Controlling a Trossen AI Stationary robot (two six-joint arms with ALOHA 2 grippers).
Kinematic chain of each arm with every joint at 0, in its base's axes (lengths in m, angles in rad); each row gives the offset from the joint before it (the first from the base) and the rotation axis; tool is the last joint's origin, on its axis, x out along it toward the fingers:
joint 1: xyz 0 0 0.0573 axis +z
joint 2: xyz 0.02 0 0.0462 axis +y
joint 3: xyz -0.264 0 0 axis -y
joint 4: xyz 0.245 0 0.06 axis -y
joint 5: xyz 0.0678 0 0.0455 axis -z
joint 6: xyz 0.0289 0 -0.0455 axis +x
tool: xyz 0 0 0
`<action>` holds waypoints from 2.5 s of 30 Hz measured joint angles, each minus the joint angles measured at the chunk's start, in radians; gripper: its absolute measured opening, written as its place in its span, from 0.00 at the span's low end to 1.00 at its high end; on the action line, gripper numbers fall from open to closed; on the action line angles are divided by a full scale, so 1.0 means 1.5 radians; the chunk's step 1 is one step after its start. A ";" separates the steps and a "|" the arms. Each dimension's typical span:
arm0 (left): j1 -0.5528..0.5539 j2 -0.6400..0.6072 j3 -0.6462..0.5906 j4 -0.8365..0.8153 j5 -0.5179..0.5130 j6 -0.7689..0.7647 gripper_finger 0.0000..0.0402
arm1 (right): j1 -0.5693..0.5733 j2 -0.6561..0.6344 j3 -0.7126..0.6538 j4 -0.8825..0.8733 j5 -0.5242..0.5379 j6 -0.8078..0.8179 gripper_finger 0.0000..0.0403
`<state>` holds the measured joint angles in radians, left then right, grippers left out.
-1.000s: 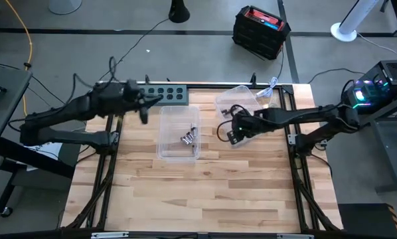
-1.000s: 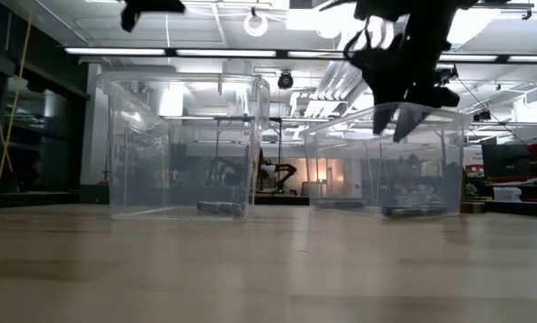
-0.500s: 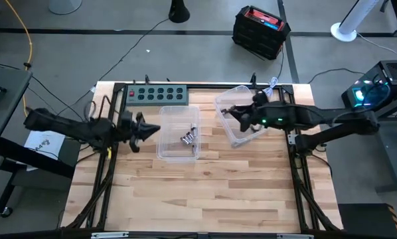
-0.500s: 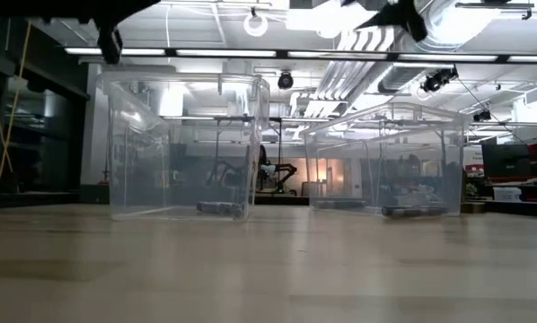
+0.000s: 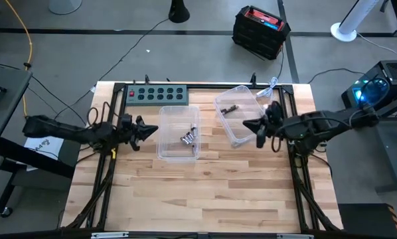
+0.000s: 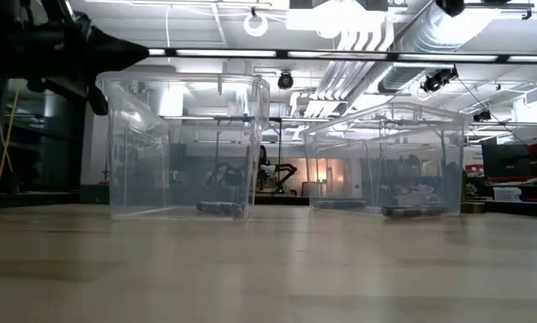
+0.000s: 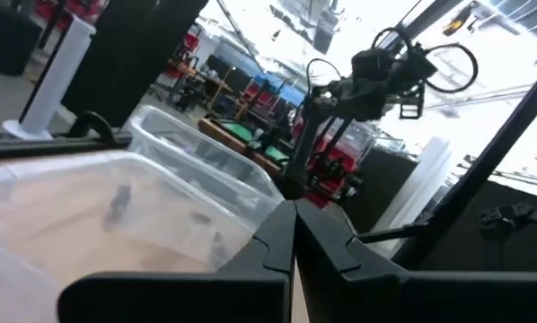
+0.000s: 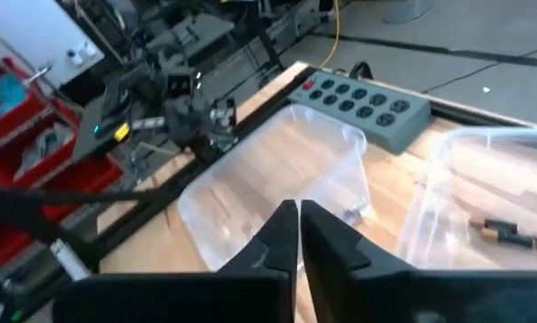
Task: Sort batteries
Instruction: Move the right transparent bin to the center of the table, then return to Home Position
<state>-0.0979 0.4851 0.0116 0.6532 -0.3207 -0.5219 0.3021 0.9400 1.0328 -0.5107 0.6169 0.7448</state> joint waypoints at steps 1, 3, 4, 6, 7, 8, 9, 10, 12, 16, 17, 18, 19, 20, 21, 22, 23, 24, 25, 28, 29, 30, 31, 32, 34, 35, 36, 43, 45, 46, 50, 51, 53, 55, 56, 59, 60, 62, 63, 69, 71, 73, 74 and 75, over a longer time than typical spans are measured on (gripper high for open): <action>0.019 -0.003 0.000 -0.002 0.019 0.002 0.00 | 0.007 -0.009 0.000 -0.015 -0.001 0.005 0.03; 0.056 -0.007 0.000 -0.004 0.058 -0.001 0.00 | 0.020 -0.028 0.000 -0.052 -0.005 0.012 0.03; 0.072 -0.009 0.000 -0.003 0.075 -0.002 0.00 | 0.026 -0.038 0.000 -0.074 -0.005 0.017 0.02; 0.095 -0.009 0.000 -0.002 0.096 -0.010 0.00 | 0.036 -0.054 0.000 -0.125 -0.005 0.030 0.01; 0.102 -0.009 0.000 -0.003 0.098 -0.013 0.00 | 0.040 -0.061 0.000 -0.142 -0.005 0.034 0.01; 0.108 -0.009 0.000 -0.003 0.098 -0.017 0.00 | 0.042 -0.065 0.000 -0.153 -0.005 0.034 0.01; 0.112 -0.009 0.000 -0.003 0.094 -0.018 0.00 | 0.044 -0.070 -0.001 -0.159 -0.006 0.028 0.00; 0.115 -0.009 0.000 -0.003 0.091 -0.016 0.00 | 0.044 -0.075 -0.007 -0.148 -0.006 0.016 0.00; 0.116 -0.009 0.000 -0.003 0.090 -0.013 0.00 | 0.043 -0.092 -0.045 -0.080 -0.021 -0.022 0.00; 0.117 -0.009 0.000 -0.003 0.092 -0.022 0.00 | 0.012 -0.134 -0.205 0.204 -0.119 -0.086 0.00; 0.117 -0.009 0.000 -0.003 0.096 -0.026 0.00 | 0.000 -0.140 -0.254 0.292 -0.149 -0.093 0.00; 0.117 -0.009 0.000 -0.003 0.100 -0.030 0.00 | -0.013 -0.143 -0.301 0.373 -0.174 -0.098 0.00; 0.117 -0.009 0.000 -0.003 0.102 -0.030 0.00 | -0.028 -0.144 -0.343 0.450 -0.197 -0.100 0.00; 0.117 -0.009 0.000 -0.003 0.102 -0.029 0.00 | -0.045 -0.144 -0.381 0.513 -0.216 -0.100 0.00; 0.117 -0.009 0.000 -0.003 0.102 -0.025 0.00 | -0.061 -0.143 -0.413 0.563 -0.234 -0.096 0.00; 0.117 -0.009 0.000 -0.003 0.103 -0.021 0.00 | -0.077 -0.142 -0.438 0.609 -0.256 -0.087 0.00; 0.117 -0.009 0.000 -0.003 0.103 -0.018 0.00 | -0.090 -0.142 -0.456 0.638 -0.283 -0.068 0.00; 0.117 -0.009 0.000 -0.004 0.103 -0.019 0.00 | -0.099 -0.143 -0.467 0.654 -0.315 -0.043 0.00; 0.117 -0.009 0.000 -0.003 0.104 -0.023 0.00 | -0.103 -0.143 -0.472 0.658 -0.353 -0.021 0.00; 0.117 -0.009 0.000 -0.004 0.104 -0.028 0.00 | -0.081 -0.143 -0.464 0.630 -0.439 0.029 0.00; 0.117 -0.009 0.000 -0.004 0.105 -0.023 0.00 | -0.067 -0.142 -0.454 0.597 -0.448 0.040 0.00; 0.117 -0.009 0.000 -0.004 0.105 -0.017 0.00 | -0.054 -0.143 -0.440 0.546 -0.449 0.047 0.00; 0.117 -0.009 0.000 -0.004 0.105 -0.012 0.00 | -0.041 -0.143 -0.424 0.480 -0.447 0.056 0.00; 0.117 -0.009 0.000 -0.004 0.105 -0.007 0.00 | -0.029 -0.143 -0.407 0.409 -0.440 0.064 0.00; 0.117 -0.009 0.000 -0.004 0.105 0.003 0.00 | -0.004 -0.142 -0.369 0.268 -0.421 0.080 0.00; 0.117 -0.009 0.000 -0.004 0.104 0.007 0.00 | 0.008 -0.142 -0.348 0.197 -0.413 0.091 0.00; 0.117 -0.009 0.000 -0.004 0.103 0.012 0.00 | 0.019 -0.142 -0.326 0.126 -0.407 0.105 0.00; 0.117 -0.008 0.001 -0.008 0.101 0.024 0.00 | 0.043 -0.133 -0.216 -0.397 -0.222 0.336 0.00; 0.117 -0.008 0.001 -0.009 0.101 0.024 0.00 | 0.037 -0.129 -0.214 -0.470 -0.181 0.395 0.00; 0.117 -0.008 0.001 -0.010 0.101 0.024 0.00 | 0.030 -0.127 -0.215 -0.489 -0.159 0.422 0.00; 0.117 -0.008 0.001 -0.012 0.101 0.024 0.00 | -0.002 -0.117 -0.228 -0.503 -0.050 0.483 0.00; 0.117 -0.008 0.001 -0.014 0.101 0.024 0.00 | -0.014 -0.110 -0.231 -0.508 -0.023 0.493 0.00; 0.117 -0.008 0.001 -0.017 0.101 0.024 0.00 | -0.044 -0.095 -0.232 -0.517 0.019 0.501 0.00; 0.117 -0.008 0.001 -0.020 0.101 0.024 0.00 | -0.074 -0.080 -0.232 -0.515 0.037 0.498 0.00; 0.117 -0.008 0.001 -0.020 0.101 0.024 0.00 | -0.089 -0.073 -0.232 -0.505 0.036 0.486 0.00; 0.117 -0.008 0.001 -0.020 0.101 0.024 0.00 | -0.119 -0.055 -0.232 -0.434 -0.001 0.415 0.00; 0.117 -0.008 0.001 -0.021 0.101 0.024 0.00 | -0.123 -0.049 -0.232 -0.405 -0.014 0.384 0.00; 0.117 -0.008 0.001 -0.022 0.101 0.024 0.00 | -0.128 -0.036 -0.232 -0.336 -0.034 0.339 0.00; 0.117 -0.008 0.001 -0.023 0.101 0.024 0.00 | -0.127 -0.030 -0.232 -0.306 -0.039 0.323 0.00; 0.117 -0.008 0.001 -0.029 0.101 0.024 0.00 | -0.127 -0.016 -0.230 -0.158 -0.097 0.248 0.00; 0.117 -0.008 0.001 -0.032 0.101 0.024 0.00 | -0.123 -0.017 -0.222 -0.166 -0.122 0.227 0.00; 0.117 -0.008 0.001 -0.033 0.101 0.024 0.00 | -0.106 -0.030 -0.216 -0.171 -0.130 0.190 0.00; 0.117 -0.008 0.001 -0.034 0.100 0.024 0.00 | -0.093 -0.043 -0.215 -0.166 -0.130 0.163 0.00; 0.117 -0.008 0.001 -0.036 0.101 0.024 0.00 | -0.079 -0.058 -0.216 -0.156 -0.128 0.140 0.00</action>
<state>0.0774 0.4728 0.0128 0.5993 -0.1698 -0.4860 0.1837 0.8527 0.7094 -0.7454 0.4246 0.9543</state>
